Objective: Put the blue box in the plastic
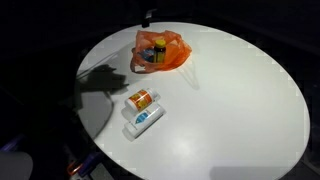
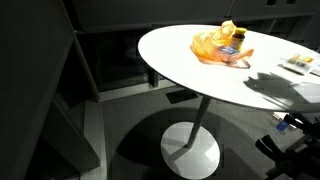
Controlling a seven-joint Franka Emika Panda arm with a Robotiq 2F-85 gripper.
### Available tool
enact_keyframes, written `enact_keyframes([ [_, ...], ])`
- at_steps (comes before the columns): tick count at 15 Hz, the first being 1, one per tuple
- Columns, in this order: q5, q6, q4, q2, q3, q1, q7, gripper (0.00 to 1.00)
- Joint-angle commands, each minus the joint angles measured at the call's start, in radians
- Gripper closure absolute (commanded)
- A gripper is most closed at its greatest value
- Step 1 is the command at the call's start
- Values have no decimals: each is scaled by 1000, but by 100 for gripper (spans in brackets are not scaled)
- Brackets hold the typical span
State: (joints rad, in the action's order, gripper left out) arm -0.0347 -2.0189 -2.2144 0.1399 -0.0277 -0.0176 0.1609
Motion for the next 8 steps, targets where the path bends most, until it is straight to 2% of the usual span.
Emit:
enact_keyframes([
  [1,-5,82,1,51,7,-10,26,0],
  [5,24,121,-3,73,4,-6,5,0],
  [8,10,103,2,54,7,-8,6,0],
])
